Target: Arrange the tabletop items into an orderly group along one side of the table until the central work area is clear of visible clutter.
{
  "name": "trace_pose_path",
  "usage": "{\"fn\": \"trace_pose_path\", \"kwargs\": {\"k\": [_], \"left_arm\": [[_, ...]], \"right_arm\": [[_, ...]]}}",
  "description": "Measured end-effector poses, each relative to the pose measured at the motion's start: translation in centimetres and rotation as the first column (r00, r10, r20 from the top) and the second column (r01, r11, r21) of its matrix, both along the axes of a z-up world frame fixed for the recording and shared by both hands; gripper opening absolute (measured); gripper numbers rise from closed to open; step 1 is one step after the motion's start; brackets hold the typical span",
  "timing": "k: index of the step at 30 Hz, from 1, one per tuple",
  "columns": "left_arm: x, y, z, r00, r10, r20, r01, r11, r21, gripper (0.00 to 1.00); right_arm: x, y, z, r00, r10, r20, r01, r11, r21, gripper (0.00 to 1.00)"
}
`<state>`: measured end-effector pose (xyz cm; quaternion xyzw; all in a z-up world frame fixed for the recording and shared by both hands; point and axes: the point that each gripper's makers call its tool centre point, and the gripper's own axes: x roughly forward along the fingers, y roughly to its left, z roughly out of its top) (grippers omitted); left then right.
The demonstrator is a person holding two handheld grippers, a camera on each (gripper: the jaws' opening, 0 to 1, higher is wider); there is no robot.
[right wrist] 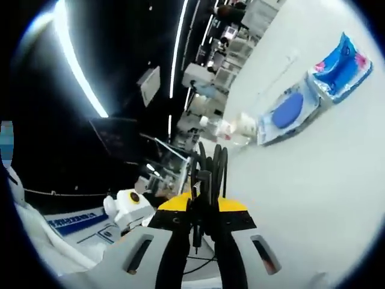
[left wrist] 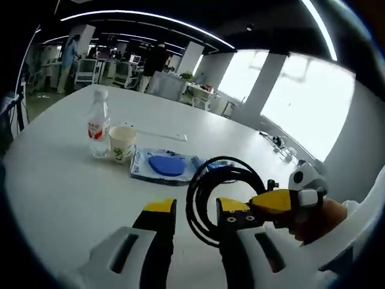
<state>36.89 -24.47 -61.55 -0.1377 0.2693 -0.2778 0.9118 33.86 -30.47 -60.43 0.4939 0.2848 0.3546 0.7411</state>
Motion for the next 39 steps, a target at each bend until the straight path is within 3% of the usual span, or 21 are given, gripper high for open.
{"fn": "trace_pose_path", "kwargs": {"k": [4,9,14,18,23,29,34,39], "left_arm": [[-0.1,2.4,-0.1,0.999,0.045,0.013,-0.045,0.999,-0.002,0.52],[-0.3,6.9,0.0,0.987,0.156,0.028,-0.155,0.988,-0.026,0.59],[-1.7,12.1,-0.5,0.961,0.275,0.015,-0.275,0.961,-0.029,0.6],[-3.0,14.6,-0.8,0.943,0.333,0.009,-0.333,0.942,-0.042,0.6],[-3.8,15.4,-0.6,0.938,0.345,0.025,-0.343,0.937,-0.057,0.6],[-4.4,15.4,-0.9,0.943,0.33,0.035,-0.327,0.943,-0.07,0.59],[-5.2,15.9,-2.1,0.94,0.341,0.008,-0.339,0.938,-0.073,0.57],[-6.0,16.3,-2.6,0.936,0.352,-0.008,-0.352,0.933,-0.079,0.57]], "right_arm": [[1.0,-1.8,0.4,0.998,-0.066,0.015,0.066,0.998,0.006,0.11],[2.0,-5.2,-0.9,0.99,-0.142,-0.009,0.142,0.989,-0.038,0.12],[2.9,-9.3,-3.0,0.973,-0.223,-0.054,0.217,0.971,-0.101,0.12],[3.2,-11.1,-4.7,0.958,-0.273,-0.09,0.261,0.957,-0.124,0.12],[3.7,-11.5,-5.9,0.95,-0.293,-0.106,0.276,0.95,-0.147,0.12],[5.6,-11.7,-6.3,0.948,-0.299,-0.106,0.284,0.949,-0.137,0.12],[6.3,-12.4,-9.4,0.942,-0.304,-0.146,0.276,0.943,-0.183,0.13],[6.4,-13.0,-10.4,0.938,-0.308,-0.16,0.273,0.939,-0.209,0.13]]}}
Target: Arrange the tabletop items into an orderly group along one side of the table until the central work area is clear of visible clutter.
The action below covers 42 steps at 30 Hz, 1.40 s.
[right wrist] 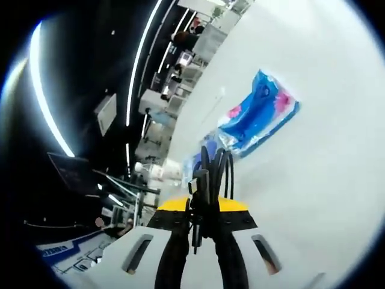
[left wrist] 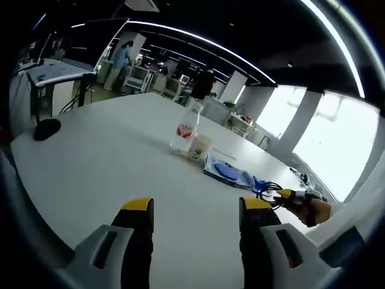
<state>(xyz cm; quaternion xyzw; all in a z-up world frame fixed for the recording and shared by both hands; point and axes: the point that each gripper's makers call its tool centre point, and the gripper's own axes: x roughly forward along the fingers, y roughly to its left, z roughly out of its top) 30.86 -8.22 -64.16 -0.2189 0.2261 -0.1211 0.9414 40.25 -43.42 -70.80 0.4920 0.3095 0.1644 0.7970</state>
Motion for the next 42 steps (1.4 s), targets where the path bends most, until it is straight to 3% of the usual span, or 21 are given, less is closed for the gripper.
{"fn": "trace_pose_path", "kwargs": {"k": [7,12,17,21,30,37,39,42], "left_arm": [[0.2,-0.7,0.1,1.0,-0.024,0.018,0.024,1.0,0.007,0.57],[0.4,-0.8,0.1,0.999,-0.026,0.023,0.026,1.0,0.003,0.57],[0.5,-0.8,-0.2,1.0,-0.025,0.011,0.025,1.0,-0.001,0.56],[0.5,-0.8,-0.5,1.0,-0.023,0.0,0.023,1.0,0.002,0.55],[0.4,-0.7,-0.7,1.0,-0.023,-0.006,0.024,1.0,0.009,0.55],[0.4,-0.7,-0.8,1.0,-0.025,-0.009,0.025,1.0,0.013,0.55],[0.4,-0.7,-0.7,1.0,-0.023,-0.007,0.023,1.0,0.012,0.55],[0.4,-0.7,-0.6,1.0,-0.022,-0.003,0.022,1.0,0.011,0.55]], "right_arm": [[-0.4,-0.9,-0.8,0.999,-0.026,-0.037,0.024,0.999,-0.037,0.13],[-0.7,-1.5,-2.1,0.997,-0.033,-0.065,0.025,0.993,-0.116,0.13],[-1.1,-2.7,-4.1,0.994,-0.046,-0.099,0.021,0.971,-0.236,0.12],[-1.0,-3.4,-4.2,0.991,-0.072,-0.109,0.037,0.955,-0.294,0.12],[-0.4,-4.5,-5.1,0.991,-0.097,-0.088,0.048,0.896,-0.441,0.11],[-0.3,-5.8,-5.5,0.992,-0.112,-0.065,0.058,0.832,-0.552,0.12],[-0.2,-6.5,-5.9,0.993,-0.104,-0.054,0.051,0.797,-0.602,0.12],[-0.4,-6.2,-5.6,0.994,-0.099,-0.04,0.052,0.776,-0.628,0.12]]}}
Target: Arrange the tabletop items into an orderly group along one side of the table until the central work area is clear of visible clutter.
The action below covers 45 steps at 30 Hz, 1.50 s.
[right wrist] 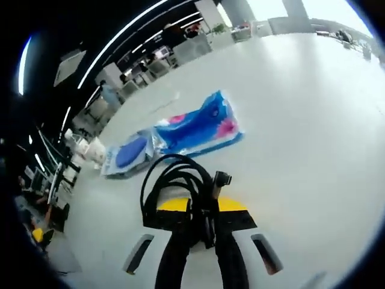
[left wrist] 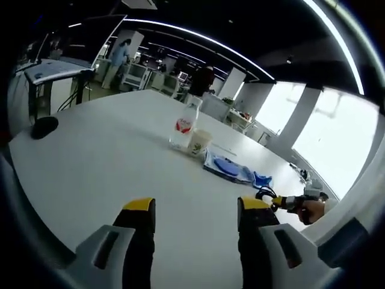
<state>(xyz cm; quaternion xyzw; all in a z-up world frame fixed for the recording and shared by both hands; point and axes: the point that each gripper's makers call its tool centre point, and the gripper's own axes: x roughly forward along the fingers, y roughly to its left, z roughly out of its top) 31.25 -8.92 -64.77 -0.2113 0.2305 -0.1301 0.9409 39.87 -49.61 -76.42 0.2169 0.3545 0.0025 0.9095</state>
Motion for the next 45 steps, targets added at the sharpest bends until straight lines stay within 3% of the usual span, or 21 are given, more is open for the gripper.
{"fn": "trace_pose_path", "kwargs": {"k": [7,15,20,24,34,41,45], "left_arm": [[-0.1,-0.1,0.1,1.0,-0.006,0.005,0.006,1.0,0.002,0.55],[0.0,-0.2,0.3,1.0,-0.011,0.015,0.011,1.0,0.002,0.55],[0.0,-0.6,0.2,0.999,-0.034,0.013,0.034,0.999,0.009,0.56],[0.3,-1.2,0.1,0.998,-0.064,0.01,0.064,0.998,0.01,0.58],[4.8,-2.1,1.9,0.98,-0.184,0.069,0.176,0.978,0.11,0.76],[7.6,-2.9,1.5,0.96,-0.274,0.055,0.262,0.95,0.17,0.91],[8.8,-3.5,0.9,0.948,-0.316,0.028,0.308,0.938,0.158,0.98]], "right_arm": [[0.1,0.5,0.6,0.999,0.033,0.014,-0.031,0.993,-0.113,0.13],[0.2,-0.2,1.0,0.997,0.071,0.033,-0.064,0.984,-0.164,0.16],[0.1,-0.4,2.0,0.991,0.119,0.067,-0.102,0.969,-0.224,0.3],[-0.4,-0.4,2.9,0.988,0.125,0.087,-0.105,0.972,-0.209,0.4],[-1.7,0.4,5.5,0.975,0.16,0.154,-0.128,0.972,-0.198,0.7],[-2.9,1.7,6.9,0.964,0.209,0.167,-0.176,0.965,-0.193,0.85],[-3.9,2.9,7.9,0.948,0.26,0.183,-0.225,0.955,-0.191,0.9]]}}
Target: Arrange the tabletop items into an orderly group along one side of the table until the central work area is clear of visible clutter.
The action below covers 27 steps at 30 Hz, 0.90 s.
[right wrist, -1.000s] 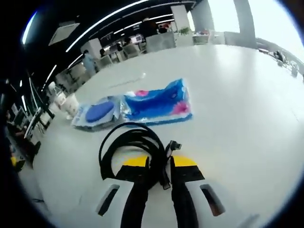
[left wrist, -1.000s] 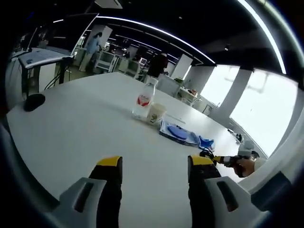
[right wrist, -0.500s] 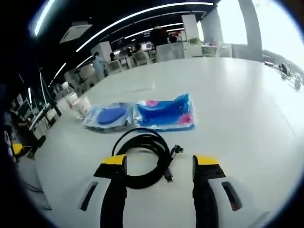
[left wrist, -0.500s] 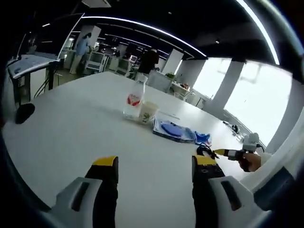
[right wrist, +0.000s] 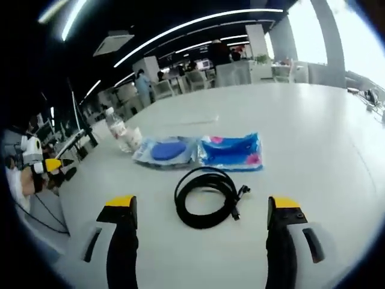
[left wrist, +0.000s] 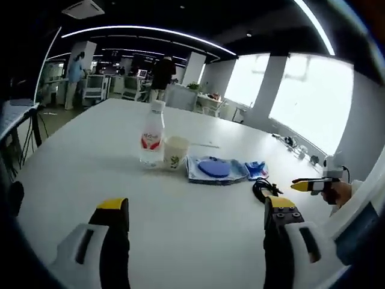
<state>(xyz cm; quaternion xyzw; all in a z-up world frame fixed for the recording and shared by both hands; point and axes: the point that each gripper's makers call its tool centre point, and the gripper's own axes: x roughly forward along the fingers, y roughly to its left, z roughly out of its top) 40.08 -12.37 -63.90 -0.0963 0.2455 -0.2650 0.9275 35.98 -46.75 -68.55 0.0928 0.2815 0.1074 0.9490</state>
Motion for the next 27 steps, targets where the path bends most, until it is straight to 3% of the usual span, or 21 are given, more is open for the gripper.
{"fn": "trace_pose_path", "kwargs": {"k": [7,12,19,27], "left_arm": [[0.9,-0.4,-0.3,0.996,-0.09,0.008,0.089,0.995,0.038,1.0],[0.7,-1.0,-0.5,0.984,-0.18,-0.009,0.18,0.983,0.024,1.0],[1.1,-1.0,-0.9,0.959,-0.281,-0.032,0.282,0.957,0.063,1.0],[2.3,-1.0,0.3,0.947,-0.322,-0.024,0.322,0.942,0.093,1.0]], "right_arm": [[-1.5,0.5,1.3,0.999,0.038,0.013,-0.038,0.999,0.018,0.94],[-1.8,0.8,2.2,0.992,0.126,0.031,-0.127,0.992,0.015,0.96],[-2.4,-0.1,2.1,0.979,0.202,-0.009,-0.202,0.979,-0.009,0.98],[-2.0,-1.7,2.5,0.977,0.209,-0.045,-0.21,0.977,-0.018,0.99]]}}
